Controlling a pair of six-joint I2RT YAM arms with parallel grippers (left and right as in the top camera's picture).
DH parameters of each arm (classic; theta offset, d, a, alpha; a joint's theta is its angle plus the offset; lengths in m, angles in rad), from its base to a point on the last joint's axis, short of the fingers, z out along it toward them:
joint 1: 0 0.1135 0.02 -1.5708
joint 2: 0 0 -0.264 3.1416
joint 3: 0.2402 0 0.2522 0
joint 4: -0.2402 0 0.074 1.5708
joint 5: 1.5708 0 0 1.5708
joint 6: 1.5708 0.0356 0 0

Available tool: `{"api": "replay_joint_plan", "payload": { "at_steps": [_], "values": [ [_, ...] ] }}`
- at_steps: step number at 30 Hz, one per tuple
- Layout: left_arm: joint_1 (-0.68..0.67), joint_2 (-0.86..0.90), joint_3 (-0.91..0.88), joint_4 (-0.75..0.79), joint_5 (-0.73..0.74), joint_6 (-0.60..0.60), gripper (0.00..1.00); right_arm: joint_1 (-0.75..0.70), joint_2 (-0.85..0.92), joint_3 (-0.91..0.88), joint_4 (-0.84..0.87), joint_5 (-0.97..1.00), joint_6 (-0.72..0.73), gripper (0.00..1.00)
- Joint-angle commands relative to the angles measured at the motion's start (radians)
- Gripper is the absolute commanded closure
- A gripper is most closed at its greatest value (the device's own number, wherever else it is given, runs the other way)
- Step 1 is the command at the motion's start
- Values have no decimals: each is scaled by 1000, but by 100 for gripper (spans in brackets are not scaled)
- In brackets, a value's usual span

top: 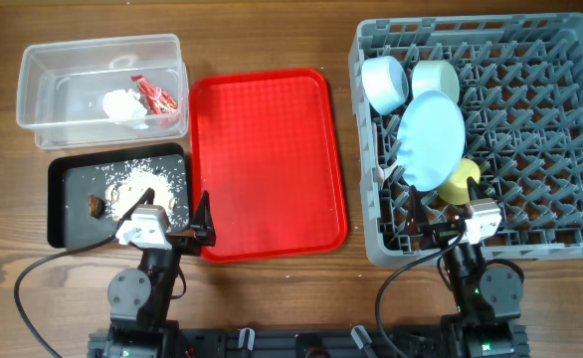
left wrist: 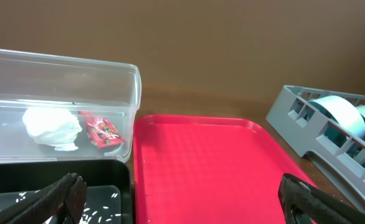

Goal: Sort waste into correct bins and load items into the dishwasher rack

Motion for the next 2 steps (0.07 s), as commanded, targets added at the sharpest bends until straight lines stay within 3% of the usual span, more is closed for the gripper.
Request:
{"api": "replay_joint_plan", "payload": {
  "at_steps": [1,2],
  "values": [
    [6,-10,-6,-3,5,20,0,-7,-11,-1,2,-12,-12,0],
    [6,-10,-6,-3,5,20,0,-7,-11,-1,2,-12,-12,0]
  ]
}}
